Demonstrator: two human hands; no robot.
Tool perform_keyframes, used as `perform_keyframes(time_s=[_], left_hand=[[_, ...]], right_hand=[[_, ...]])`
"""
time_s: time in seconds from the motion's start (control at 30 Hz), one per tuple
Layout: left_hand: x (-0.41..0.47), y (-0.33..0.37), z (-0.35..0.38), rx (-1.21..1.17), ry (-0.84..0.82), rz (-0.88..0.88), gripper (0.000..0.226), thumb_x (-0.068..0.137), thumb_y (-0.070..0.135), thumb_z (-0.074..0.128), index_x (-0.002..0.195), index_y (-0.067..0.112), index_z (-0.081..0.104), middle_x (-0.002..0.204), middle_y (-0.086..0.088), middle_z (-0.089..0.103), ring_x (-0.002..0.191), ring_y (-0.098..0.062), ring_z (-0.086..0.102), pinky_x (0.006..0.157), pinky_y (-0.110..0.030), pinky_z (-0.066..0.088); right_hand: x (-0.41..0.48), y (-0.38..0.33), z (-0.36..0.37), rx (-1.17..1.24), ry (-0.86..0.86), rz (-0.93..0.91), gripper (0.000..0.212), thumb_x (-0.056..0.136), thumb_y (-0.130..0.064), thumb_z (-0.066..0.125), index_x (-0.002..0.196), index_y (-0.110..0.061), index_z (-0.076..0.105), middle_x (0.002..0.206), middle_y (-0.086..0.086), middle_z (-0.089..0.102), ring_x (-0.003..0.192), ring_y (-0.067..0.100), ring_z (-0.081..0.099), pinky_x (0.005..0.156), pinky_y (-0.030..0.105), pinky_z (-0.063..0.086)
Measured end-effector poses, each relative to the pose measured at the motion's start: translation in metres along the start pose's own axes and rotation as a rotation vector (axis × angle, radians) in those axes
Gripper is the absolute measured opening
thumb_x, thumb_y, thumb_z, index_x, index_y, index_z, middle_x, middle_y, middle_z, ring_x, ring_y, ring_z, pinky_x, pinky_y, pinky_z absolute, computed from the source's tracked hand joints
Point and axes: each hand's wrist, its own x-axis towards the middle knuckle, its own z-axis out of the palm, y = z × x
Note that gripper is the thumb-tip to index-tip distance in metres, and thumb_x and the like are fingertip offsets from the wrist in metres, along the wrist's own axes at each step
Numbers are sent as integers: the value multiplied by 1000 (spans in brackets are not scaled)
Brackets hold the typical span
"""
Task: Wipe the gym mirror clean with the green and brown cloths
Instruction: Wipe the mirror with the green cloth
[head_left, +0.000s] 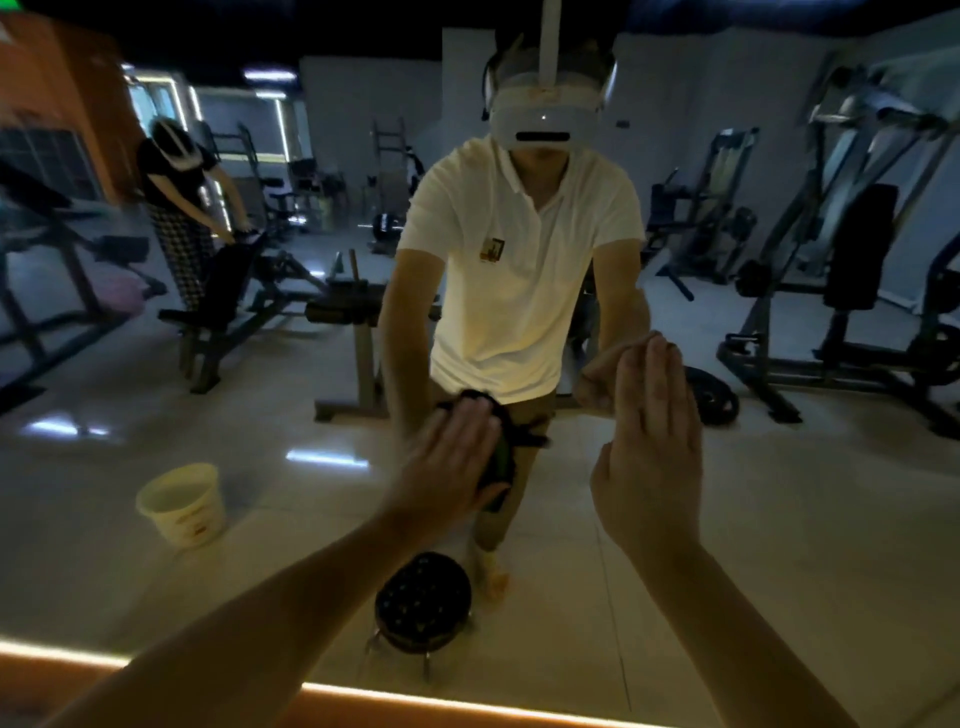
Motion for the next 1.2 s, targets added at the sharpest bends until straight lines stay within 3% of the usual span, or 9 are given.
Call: perform_keyframes(time_s=[0.1, 0.2, 0.37, 0.47, 0.63, 0.77, 0.87, 1.0, 1.2], left_hand=[[31, 61, 1, 69, -65, 357, 80, 103, 56, 45, 158, 2, 23, 162, -14, 39, 150, -30, 35, 126, -48, 10], [46, 58, -6, 103, -87, 424, 79, 106, 52, 41, 161, 2, 16, 166, -14, 32, 153, -31, 28, 127, -50, 2], [20, -51, -42, -57, -2, 54, 91, 95, 52, 64, 159, 6, 20, 162, -19, 34, 153, -33, 24, 126, -47, 10], [-1, -121, -57, -49, 33, -207, 89, 100, 55, 50, 160, -1, 16, 166, -22, 11, 159, -29, -6, 130, -44, 0], [7, -124, -56, -91, 100, -389, 85, 105, 51, 37, 159, -10, 14, 166, -33, 8, 158, -40, -4, 129, -52, 1], [52, -52, -45, -155, 115, -207, 84, 105, 53, 28, 162, -1, 1, 168, -24, -7, 158, -35, -10, 127, -50, -10], [75, 16, -35, -160, 68, 109, 74, 103, 47, 33, 160, 1, 20, 167, -22, 23, 156, -34, 10, 126, -48, -14], [75, 33, -29, -19, -55, 472, 76, 106, 45, 38, 163, 3, 13, 168, -19, 23, 155, -34, 20, 127, -51, -5], [110, -80, -81, -208, 181, -271, 92, 95, 55, 59, 160, 3, 20, 164, -26, 27, 154, -42, 21, 126, -59, 17]], right_hand=[[0, 11, -10, -1, -26, -77, 75, 88, -5, 36, 162, -2, 21, 172, 16, 10, 159, 29, 7, 126, 51, 23], [3, 26, -24, 29, -39, -101, 71, 91, -9, 27, 161, -3, 25, 170, 15, 20, 157, 30, 19, 123, 53, 29], [28, 34, -42, 16, 54, 6, 70, 94, -1, 42, 162, -3, 22, 171, 17, 12, 158, 32, 14, 124, 56, 24], [38, 24, -33, -25, 61, 92, 77, 93, -4, 46, 163, -3, 13, 172, 17, 4, 159, 32, 5, 126, 55, 20], [40, 6, -20, -62, 81, 184, 84, 93, -6, 49, 163, -2, 4, 172, 17, -2, 159, 32, -2, 127, 54, 16], [39, 8, -23, -104, 50, 197, 95, 89, -1, 62, 164, -3, 2, 172, 14, -3, 160, 29, -2, 128, 48, 17], [38, 13, -36, -112, -18, 149, 92, 89, -1, 62, 164, -4, 8, 173, 14, -1, 160, 30, 1, 127, 47, 18], [40, 35, -64, -118, -67, 18, 78, 94, -6, 52, 163, -6, 17, 172, 14, 9, 158, 31, 13, 123, 57, 28], [79, 82, -94, -241, 62, 69, 80, 92, -15, 52, 163, -4, 17, 172, 17, 6, 158, 36, 12, 125, 58, 21]])
